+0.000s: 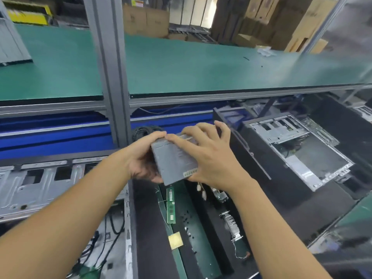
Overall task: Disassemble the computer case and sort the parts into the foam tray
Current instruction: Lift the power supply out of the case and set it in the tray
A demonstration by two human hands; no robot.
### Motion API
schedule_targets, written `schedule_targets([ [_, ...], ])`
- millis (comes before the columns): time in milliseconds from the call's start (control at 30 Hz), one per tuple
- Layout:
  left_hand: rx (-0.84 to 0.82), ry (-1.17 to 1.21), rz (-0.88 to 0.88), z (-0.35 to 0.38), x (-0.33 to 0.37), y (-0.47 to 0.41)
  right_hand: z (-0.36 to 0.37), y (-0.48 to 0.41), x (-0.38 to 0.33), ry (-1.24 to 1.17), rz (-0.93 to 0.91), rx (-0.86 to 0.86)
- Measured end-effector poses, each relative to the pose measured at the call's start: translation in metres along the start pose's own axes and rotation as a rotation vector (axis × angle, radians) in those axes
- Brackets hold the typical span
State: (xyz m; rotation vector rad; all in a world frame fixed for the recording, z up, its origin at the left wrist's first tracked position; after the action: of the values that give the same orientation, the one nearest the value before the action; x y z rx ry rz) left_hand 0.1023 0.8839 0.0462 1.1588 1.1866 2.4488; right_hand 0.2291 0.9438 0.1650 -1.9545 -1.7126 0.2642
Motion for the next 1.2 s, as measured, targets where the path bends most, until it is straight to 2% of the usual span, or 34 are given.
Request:
schedule_targets([
  [100, 0.032, 0.200, 0.087, 0.008, -0.003, -0.018, 0.010, 0.003, 0.021, 0.005, -0.020, -0.026],
  [133, 0.039, 0.295, 0.119, 0.011, -0.002, -0.022, 0.015, 0.004, 0.034, -0.057, 0.067, -0.042],
  [167, 0.049, 0.389, 0.151, 0.014, 0.001, -0.024, 0.022, 0.007, 0.048, -0.196, 0.232, -0.070],
  [200, 0.061, 0.475, 0.189, 0.016, 0.005, -0.026, 0.030, 0.012, 0.063, -0.477, 0.470, -0.115],
  [267, 0.100, 0.587, 0.283, 0.018, 0.013, -0.026, 0.050, 0.022, 0.075, -1.237, 0.966, -0.133],
  [300, 0.137, 0.606, 0.334, 0.018, 0.016, -0.026, 0.059, 0.023, 0.074, -1.491, 1.133, -0.148],
  [333, 0.178, 0.604, 0.382, 0.018, 0.017, -0.025, 0.064, 0.017, 0.073, -1.553, 1.200, -0.215],
  [400, 0.227, 0.589, 0.453, 0.023, 0.015, -0.026, 0.074, 0.005, 0.069, -1.390, 1.229, -0.348],
  [433, 0.240, 0.598, 0.478, 0.028, 0.012, -0.028, 0.080, -0.001, 0.072, -1.274, 1.238, -0.332],
  [533, 0.295, 0.677, 0.533, 0.036, 0.001, -0.039, 0.088, -0.012, 0.085, -1.196, 1.238, -0.083],
  [600, 0.316, 0.624, 0.527, 0.034, -0.007, -0.049, 0.088, -0.015, 0.096, -1.200, 1.194, 0.000],
  [667, 0.323, 0.526, 0.450, 0.029, -0.020, -0.061, 0.081, -0.018, 0.107, -1.191, 1.142, 0.039],
  [733, 0.424, 0.488, 0.334, 0.016, -0.038, -0.076, 0.072, -0.021, 0.120, -1.125, 1.070, 0.079],
  [800, 0.629, 0.276, 0.270, -0.002, -0.053, -0.093, 0.065, -0.022, 0.130, -1.036, 1.011, 0.090],
  [867, 0.794, -0.260, 0.327, -0.016, -0.051, -0.111, 0.063, -0.018, 0.137, -0.993, 1.002, 0.107],
  [933, 0.859, -0.852, 0.330, -0.019, -0.048, -0.132, 0.063, -0.012, 0.141, -0.987, 1.024, 0.120],
  [1000, 0.923, -1.266, 0.313, -0.023, -0.045, -0.153, 0.065, -0.004, 0.141, -1.001, 1.063, 0.134],
  [1067, 0.955, -1.474, 0.365, -0.024, -0.042, -0.177, 0.069, 0.005, 0.139, -1.016, 1.093, 0.157],
  [1200, 0.986, -1.573, 0.342, -0.030, -0.042, -0.220, 0.085, 0.015, 0.131, -0.880, 1.077, 0.126],
])
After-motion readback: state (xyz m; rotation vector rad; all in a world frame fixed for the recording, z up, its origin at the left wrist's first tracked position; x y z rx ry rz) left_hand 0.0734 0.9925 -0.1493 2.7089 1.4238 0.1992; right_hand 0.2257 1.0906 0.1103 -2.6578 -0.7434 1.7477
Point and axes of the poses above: each hand's wrist, its own y-axis away from the middle knuckle, its own z-axis out of the palm, x = y × z, the point moved 7 cm from there along -y, towards the middle knuckle, and after that the axes turned 8 degrees about x, right-handed, at the moved point
